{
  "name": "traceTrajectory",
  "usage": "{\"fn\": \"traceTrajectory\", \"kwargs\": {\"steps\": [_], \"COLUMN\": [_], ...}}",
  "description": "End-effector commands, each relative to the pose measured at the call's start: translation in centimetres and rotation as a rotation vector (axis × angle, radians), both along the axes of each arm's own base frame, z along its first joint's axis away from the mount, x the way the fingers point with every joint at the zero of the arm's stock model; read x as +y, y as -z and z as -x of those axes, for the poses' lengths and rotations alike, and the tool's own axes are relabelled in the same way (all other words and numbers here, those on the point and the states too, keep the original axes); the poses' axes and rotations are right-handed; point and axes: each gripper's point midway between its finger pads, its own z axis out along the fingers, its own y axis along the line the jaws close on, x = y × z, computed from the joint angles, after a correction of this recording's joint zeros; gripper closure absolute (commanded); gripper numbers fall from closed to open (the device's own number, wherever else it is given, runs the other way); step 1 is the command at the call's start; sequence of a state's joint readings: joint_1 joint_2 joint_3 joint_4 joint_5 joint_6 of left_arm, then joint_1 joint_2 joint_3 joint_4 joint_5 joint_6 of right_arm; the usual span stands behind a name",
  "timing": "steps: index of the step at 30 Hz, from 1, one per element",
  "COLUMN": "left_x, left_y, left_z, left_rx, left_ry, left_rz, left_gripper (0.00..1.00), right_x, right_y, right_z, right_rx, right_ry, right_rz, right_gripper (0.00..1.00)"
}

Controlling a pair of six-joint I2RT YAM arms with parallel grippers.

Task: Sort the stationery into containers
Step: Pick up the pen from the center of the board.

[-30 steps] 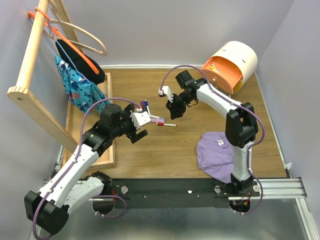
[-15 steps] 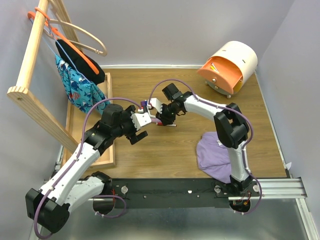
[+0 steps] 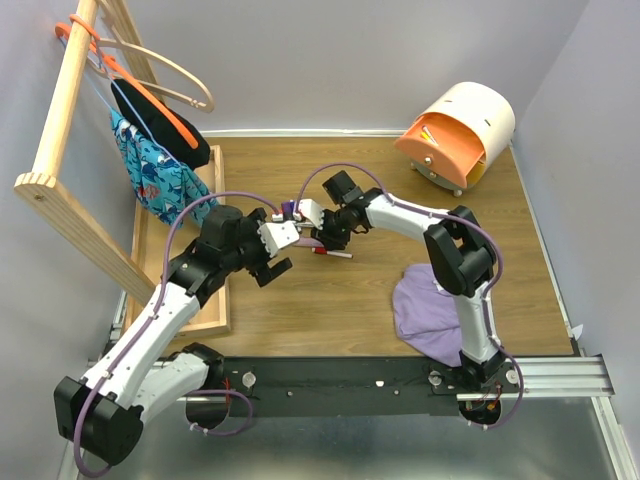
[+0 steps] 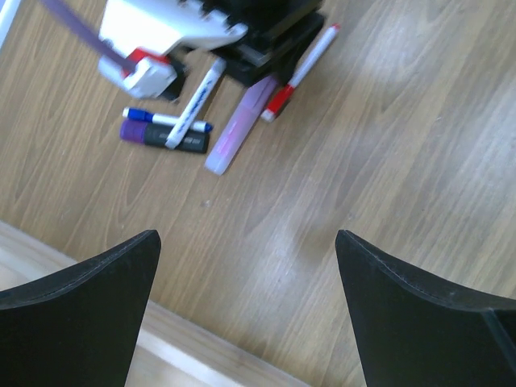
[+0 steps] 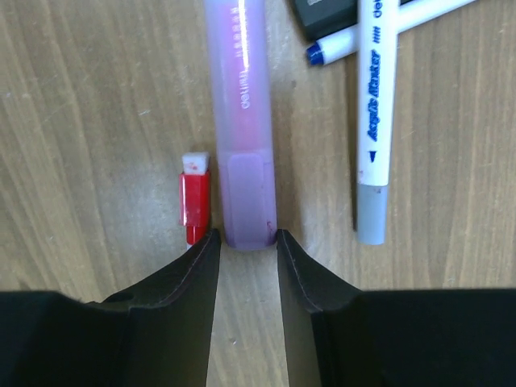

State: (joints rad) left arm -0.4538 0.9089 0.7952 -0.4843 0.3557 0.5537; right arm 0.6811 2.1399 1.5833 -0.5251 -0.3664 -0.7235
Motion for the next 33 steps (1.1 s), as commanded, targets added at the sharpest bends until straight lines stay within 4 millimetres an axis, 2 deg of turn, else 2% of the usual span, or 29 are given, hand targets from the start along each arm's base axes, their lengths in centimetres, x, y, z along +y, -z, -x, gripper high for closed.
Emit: {"fn": "traceTrajectory", "kwargs": {"steps": [1,5,6,7,9,11,13,14,16,17,19,23,29,32,33], "left_x": [1.8,3.6,3.7,3.7,3.1,2.6,1.8,1.6,1.2,1.2,1.6,3.3,3.7,3.4,3.3], "left_y": [-0.6,-0.7,-2.0,-2.3,-3.4,-4.2,-4.0,-4.2,-3.3,-3.6,-2.9,-2.8,-3.8,-3.7,-3.6], "left_z": [-1.6,-3.5,-4.0,-4.1,-4.2,-3.9,-3.2,-2.6,-1.3,-0.8,-0.3,-0.9,-1.6,-1.7,-1.7], "left_rx": [0.001,0.012,-0.013,-0.019,-0.039,-0.047,-0.014,0.001,0.045,0.044,0.046,0.024,-0.006,0.004,0.008], "left_ry": [-0.069,-0.136,-0.143,-0.135,-0.109,-0.103,-0.095,-0.097,-0.069,-0.071,-0.066,-0.111,-0.127,-0.129,-0.125], "left_rz": [-0.03,-0.076,-0.074,-0.084,-0.064,-0.017,0.043,0.079,0.096,0.111,0.09,0.049,0.05,0.075,0.08], "left_gripper": [0.01,0.01,0.01,0.01,0.01,0.01,0.01,0.01,0.01,0.01,0.01,0.01,0.01,0.01,0.01], "right_x": [-0.8,-1.0,-0.7,-0.8,-0.6,-0.5,-0.6,-0.9,-1.4,-1.9,-2.1,-2.4,-1.8,-1.5,-1.4], "right_y": [0.2,-1.6,-3.4,-4.1,-5.3,-5.9,-4.9,-4.4,-3.2,-2.4,-1.7,-0.5,0.4,1.5,1.7], "right_z": [0.9,-0.9,-1.6,-1.7,-1.2,0.5,2.1,2.5,3.3,3.7,3.8,4.3,3.3,3.1,3.2], "right_rx": [-0.031,-0.101,-0.122,-0.115,-0.088,-0.019,0.04,0.05,0.065,0.071,0.055,0.06,0.061,0.091,0.105], "right_ry": [-0.001,0.085,0.106,0.126,0.132,0.126,0.118,0.113,0.091,0.079,0.045,0.032,0.057,0.063,0.065], "right_rz": [0.024,0.019,-0.01,-0.016,-0.041,-0.063,-0.049,-0.036,-0.011,0.012,0.019,0.021,0.027,0.046,0.049], "right_gripper": [0.56,0.56,0.56,0.56,0.56,0.56,0.56,0.56,0.57,0.57,0.58,0.59,0.6,0.69,0.75]}}
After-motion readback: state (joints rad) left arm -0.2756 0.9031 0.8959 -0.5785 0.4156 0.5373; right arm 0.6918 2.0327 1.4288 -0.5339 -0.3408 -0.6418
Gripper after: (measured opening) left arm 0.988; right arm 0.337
